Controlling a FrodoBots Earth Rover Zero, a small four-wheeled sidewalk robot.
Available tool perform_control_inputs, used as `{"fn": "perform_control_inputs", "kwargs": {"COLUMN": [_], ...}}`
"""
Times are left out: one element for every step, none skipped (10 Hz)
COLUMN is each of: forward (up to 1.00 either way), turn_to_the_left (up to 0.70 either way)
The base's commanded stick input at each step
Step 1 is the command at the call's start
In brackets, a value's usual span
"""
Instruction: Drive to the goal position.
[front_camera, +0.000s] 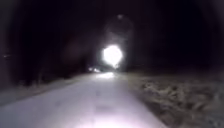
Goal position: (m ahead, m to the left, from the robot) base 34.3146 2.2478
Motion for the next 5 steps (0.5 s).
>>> {"fn": "perform_control_inputs", "kwargs": {"forward": [1.00, 1.00, 1.00, 1.00, 1.00], "turn_to_the_left": [0.03, 0.18, 0.40, 0.00, 0.00]}}
